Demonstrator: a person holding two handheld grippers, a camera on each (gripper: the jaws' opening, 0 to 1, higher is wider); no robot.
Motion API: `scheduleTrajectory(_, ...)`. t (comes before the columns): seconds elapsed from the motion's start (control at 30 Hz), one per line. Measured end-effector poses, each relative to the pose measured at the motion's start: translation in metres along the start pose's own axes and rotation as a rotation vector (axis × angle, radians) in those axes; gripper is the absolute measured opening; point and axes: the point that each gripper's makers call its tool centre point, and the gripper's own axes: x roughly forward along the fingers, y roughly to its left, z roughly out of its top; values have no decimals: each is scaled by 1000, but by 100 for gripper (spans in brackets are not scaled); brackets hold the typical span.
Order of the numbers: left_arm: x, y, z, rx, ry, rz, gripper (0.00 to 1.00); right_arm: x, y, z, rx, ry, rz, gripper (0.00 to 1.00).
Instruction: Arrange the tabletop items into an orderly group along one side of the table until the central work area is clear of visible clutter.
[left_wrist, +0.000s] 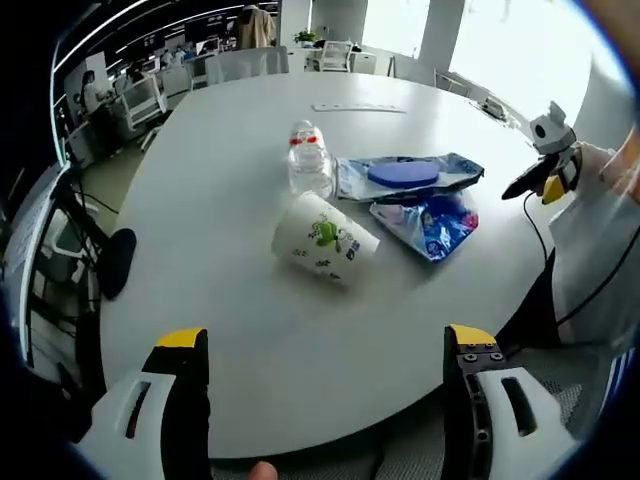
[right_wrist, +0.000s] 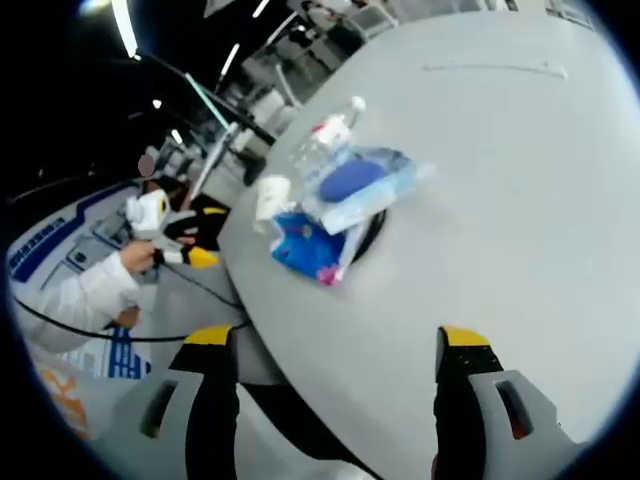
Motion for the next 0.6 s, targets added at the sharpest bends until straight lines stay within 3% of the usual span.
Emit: scheduleTrajectory(0.6, 1, -1, -12, 5, 27, 10, 99, 1, -3, -7, 52, 1, 5, 78)
